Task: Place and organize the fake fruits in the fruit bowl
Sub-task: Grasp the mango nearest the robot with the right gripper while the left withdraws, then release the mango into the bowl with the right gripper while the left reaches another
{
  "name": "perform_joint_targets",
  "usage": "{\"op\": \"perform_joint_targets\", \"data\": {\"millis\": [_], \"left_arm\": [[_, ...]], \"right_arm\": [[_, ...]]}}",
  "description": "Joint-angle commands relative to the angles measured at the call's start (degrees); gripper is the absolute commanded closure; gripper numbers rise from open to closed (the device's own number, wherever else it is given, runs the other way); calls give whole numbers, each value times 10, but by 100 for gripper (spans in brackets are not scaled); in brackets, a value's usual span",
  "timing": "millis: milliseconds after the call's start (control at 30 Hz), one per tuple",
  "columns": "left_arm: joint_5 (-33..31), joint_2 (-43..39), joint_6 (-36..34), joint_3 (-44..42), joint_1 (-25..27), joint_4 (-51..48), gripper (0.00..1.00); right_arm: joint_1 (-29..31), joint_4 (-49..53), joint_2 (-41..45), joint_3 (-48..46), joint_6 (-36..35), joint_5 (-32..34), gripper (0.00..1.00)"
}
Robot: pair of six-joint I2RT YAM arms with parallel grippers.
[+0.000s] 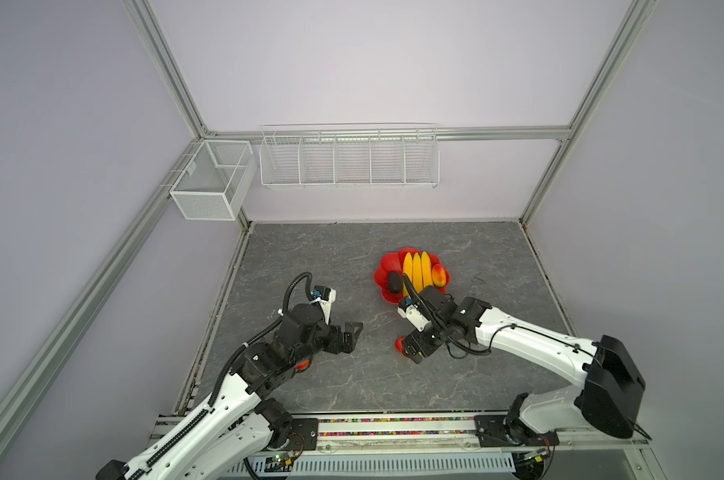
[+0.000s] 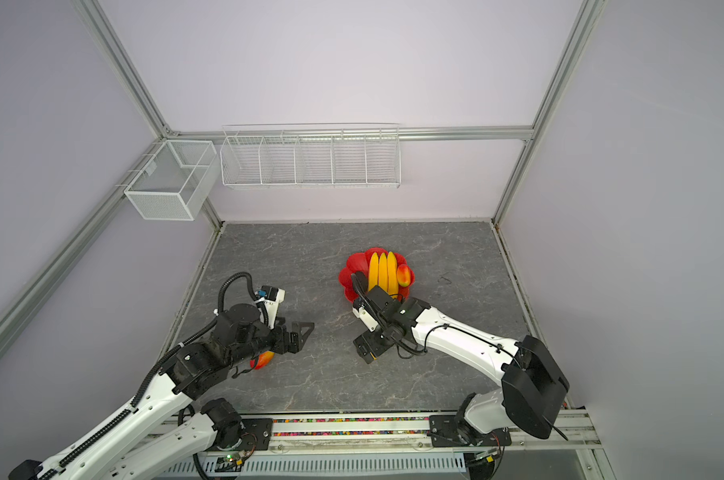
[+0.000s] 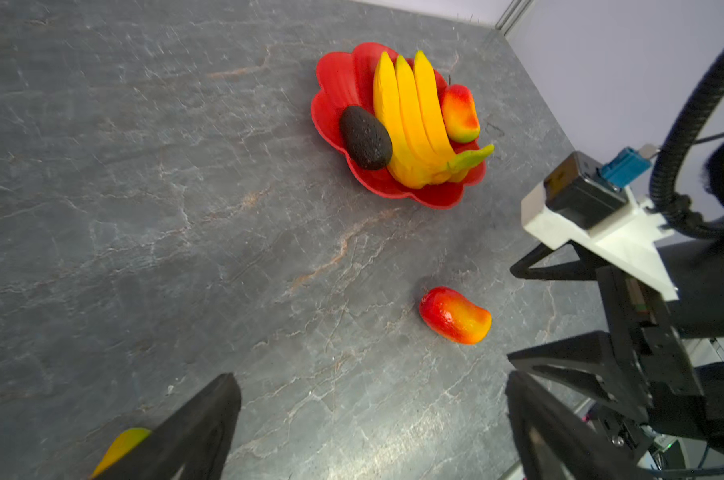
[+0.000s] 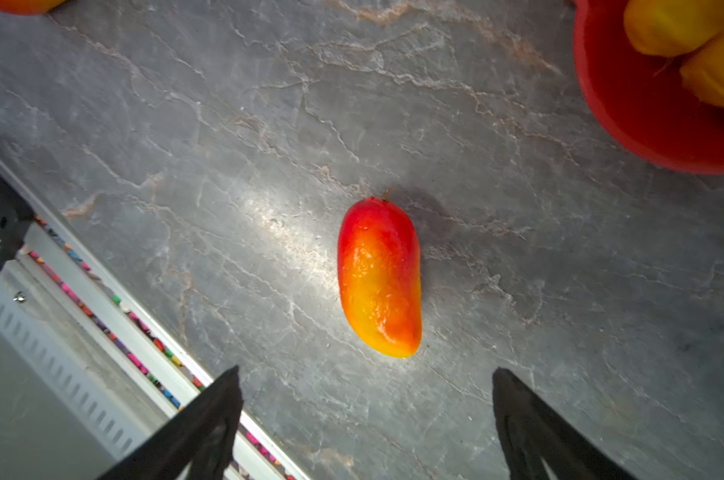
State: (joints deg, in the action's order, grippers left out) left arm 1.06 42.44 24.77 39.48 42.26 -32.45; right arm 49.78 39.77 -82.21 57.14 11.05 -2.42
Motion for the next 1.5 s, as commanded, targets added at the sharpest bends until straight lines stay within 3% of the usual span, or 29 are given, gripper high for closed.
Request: {"op": "perform_joint_targets", "data": {"millis": [0,267,400,467,567,633,800,1000,1200,1467], "left_arm": [[24,-8,7,9,-3,-27,1],[42,-9,22,0,-3,-13,1],[38,-11,19,-2,-3,-16,1],[35,-13,17,-1,-3,-17,1],[30,-11,15,-2,-4,-13,1],[14,-13,14,1,-3,-8,1],[-31,-14,10,16,-3,16,1],[-85,28,-6,22,-4,66,1],[-117,67,-8,27,-5,104,1],[-135,74,-8,24,-7,124,1]], "right_arm": [[5,-52,-28,-6,9,10,7],[14,-72,-114,30,-7,8,18],[18,-62,-142,30,-5,19,34],[20,-60,-152,32,-8,24,36],[20,-46,-160,52,-11,38,56],[19,-25,-158,84,-23,46,61],[-6,20,-152,196,-48,21,61],[-79,11,-180,321,-40,4,62],[-131,-61,-239,382,-16,57,62],[-161,-148,-337,420,-9,64,61]]}}
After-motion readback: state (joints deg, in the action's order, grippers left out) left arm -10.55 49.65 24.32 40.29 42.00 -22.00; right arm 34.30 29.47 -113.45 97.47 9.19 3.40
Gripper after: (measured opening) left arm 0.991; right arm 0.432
